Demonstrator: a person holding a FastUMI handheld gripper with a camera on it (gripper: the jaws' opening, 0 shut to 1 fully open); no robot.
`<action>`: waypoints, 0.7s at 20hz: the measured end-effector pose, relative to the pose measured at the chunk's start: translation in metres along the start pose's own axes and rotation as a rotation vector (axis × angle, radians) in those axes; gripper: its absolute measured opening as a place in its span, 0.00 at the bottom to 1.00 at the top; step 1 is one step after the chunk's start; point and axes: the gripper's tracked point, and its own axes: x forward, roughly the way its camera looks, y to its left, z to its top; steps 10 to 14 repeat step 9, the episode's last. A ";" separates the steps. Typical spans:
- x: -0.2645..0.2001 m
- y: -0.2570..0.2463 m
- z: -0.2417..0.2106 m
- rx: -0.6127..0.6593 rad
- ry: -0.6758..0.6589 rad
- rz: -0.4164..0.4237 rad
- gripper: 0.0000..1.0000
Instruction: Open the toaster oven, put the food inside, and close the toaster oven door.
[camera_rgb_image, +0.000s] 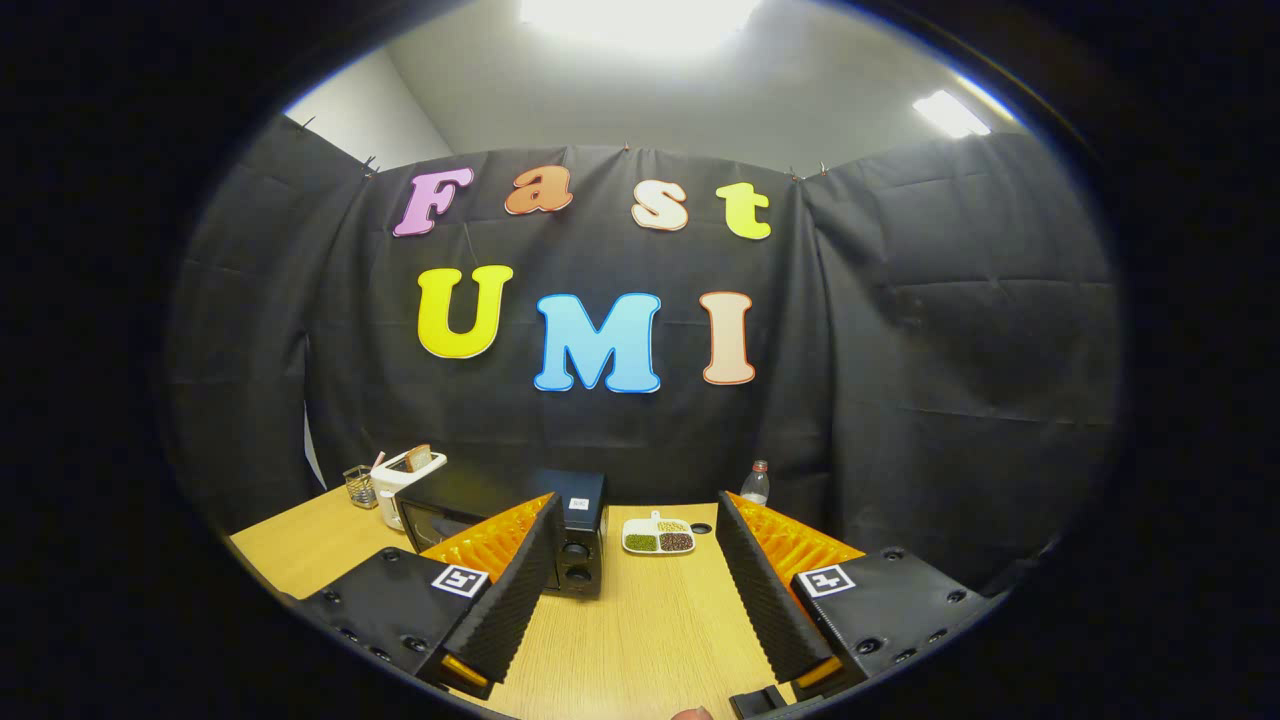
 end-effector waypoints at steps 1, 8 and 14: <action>0.000 -0.003 -0.003 0.005 0.009 -0.001 0.97; -0.002 0.000 -0.001 -0.002 0.002 0.017 0.96; -0.002 0.004 -0.004 -0.001 0.008 0.023 0.96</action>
